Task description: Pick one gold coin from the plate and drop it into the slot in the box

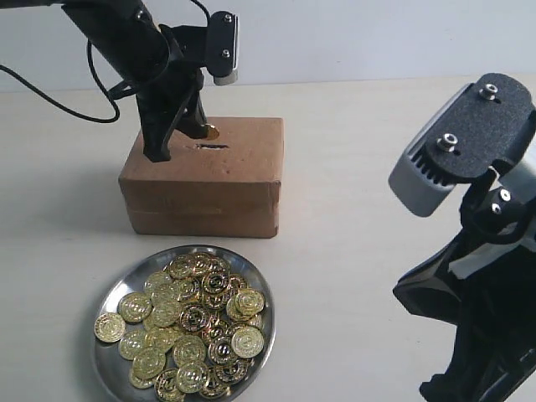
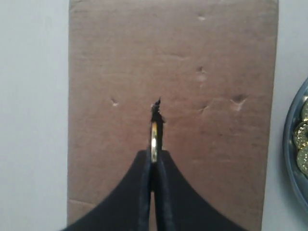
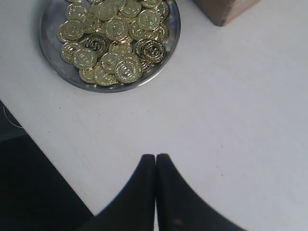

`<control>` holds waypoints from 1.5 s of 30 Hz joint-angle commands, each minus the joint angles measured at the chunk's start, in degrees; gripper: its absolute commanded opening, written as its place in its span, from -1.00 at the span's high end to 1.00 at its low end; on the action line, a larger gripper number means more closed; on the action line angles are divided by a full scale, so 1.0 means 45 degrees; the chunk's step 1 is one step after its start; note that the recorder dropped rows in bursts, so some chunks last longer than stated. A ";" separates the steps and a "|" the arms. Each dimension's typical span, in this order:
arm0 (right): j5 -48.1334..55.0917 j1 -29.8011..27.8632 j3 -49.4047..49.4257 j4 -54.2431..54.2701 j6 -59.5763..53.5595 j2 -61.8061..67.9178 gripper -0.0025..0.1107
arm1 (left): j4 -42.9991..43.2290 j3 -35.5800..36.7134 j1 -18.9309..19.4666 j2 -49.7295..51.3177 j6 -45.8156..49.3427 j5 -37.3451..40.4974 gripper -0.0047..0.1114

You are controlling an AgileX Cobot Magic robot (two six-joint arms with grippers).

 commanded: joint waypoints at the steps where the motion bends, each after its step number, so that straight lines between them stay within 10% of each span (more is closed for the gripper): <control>1: -0.0147 -0.0089 0.0061 -0.0017 -0.0014 -0.0112 0.96 | -0.0097 -0.0118 0.0029 0.0162 0.0056 -0.0156 0.92; 40: -0.0168 -0.0089 0.0061 0.0006 -0.0038 -0.0112 0.96 | 0.0069 -0.0118 0.0029 0.0282 0.0268 -0.0273 0.92; 45: -0.0168 -0.0089 0.0061 0.0006 -0.0038 -0.0112 0.96 | 0.0091 -0.0118 0.0029 0.0282 0.0268 -0.0293 0.69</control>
